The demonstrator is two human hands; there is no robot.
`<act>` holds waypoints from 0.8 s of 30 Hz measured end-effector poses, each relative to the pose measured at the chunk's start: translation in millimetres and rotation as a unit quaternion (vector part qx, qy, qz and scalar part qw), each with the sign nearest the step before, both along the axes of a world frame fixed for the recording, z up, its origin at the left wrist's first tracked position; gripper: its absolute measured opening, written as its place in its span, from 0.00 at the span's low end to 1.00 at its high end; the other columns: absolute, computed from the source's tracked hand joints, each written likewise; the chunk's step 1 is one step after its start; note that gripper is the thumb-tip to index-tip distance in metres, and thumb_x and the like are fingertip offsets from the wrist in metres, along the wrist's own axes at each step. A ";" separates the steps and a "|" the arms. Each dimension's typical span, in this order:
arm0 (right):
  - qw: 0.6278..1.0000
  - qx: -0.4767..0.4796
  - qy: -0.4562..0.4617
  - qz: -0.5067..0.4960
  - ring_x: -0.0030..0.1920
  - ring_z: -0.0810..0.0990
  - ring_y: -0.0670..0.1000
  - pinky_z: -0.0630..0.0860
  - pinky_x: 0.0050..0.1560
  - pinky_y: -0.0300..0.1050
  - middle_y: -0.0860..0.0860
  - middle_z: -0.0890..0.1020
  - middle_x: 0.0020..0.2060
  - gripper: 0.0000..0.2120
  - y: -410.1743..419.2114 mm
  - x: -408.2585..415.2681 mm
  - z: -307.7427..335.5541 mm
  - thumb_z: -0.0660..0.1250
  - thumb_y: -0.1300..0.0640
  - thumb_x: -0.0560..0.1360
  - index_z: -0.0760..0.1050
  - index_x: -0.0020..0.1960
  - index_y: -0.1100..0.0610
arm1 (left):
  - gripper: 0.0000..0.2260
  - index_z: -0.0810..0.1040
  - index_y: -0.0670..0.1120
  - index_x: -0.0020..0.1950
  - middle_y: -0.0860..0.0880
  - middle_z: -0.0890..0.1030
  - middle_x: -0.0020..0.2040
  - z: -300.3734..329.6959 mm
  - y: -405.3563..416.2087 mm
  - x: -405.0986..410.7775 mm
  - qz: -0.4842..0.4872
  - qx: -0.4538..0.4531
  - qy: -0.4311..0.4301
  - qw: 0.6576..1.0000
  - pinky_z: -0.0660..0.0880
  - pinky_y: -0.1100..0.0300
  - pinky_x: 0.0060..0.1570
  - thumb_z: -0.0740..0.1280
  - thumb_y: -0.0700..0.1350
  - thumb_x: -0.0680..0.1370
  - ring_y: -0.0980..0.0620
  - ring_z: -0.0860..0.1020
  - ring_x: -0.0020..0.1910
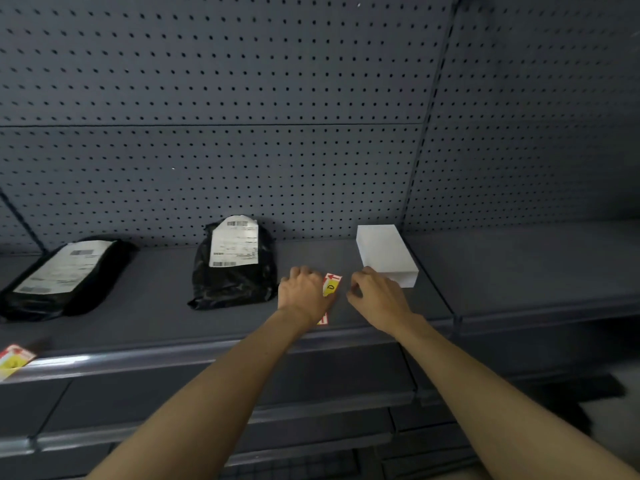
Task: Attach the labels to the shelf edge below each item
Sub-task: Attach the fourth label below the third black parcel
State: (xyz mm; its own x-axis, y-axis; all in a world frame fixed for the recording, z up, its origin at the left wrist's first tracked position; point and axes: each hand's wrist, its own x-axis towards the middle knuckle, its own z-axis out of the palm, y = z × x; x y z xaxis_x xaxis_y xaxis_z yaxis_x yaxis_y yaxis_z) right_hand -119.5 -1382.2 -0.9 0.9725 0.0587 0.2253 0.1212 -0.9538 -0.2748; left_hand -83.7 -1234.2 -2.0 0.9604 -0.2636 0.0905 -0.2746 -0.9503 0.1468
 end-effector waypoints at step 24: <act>0.985 0.162 0.030 0.046 0.57 0.79 0.54 0.77 0.56 0.49 0.53 0.79 0.59 0.16 24.0 35.5 -3.1 0.67 0.58 0.77 0.72 0.64 0.57 | 0.04 0.82 0.50 0.47 0.48 0.84 0.45 14.0 35.9 18.7 0.016 -0.182 0.078 0.980 0.76 0.50 0.55 0.70 0.46 0.74 0.47 0.81 0.47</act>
State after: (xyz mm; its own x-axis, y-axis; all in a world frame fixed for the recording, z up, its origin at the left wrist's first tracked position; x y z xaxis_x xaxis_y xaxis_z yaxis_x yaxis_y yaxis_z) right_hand -84.1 -1358.2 -4.0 0.9785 0.0822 0.1890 0.1777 -0.8011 -0.5716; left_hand -65.0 -1198.3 11.9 0.9775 -0.2097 0.0244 -0.1920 -0.8347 0.5162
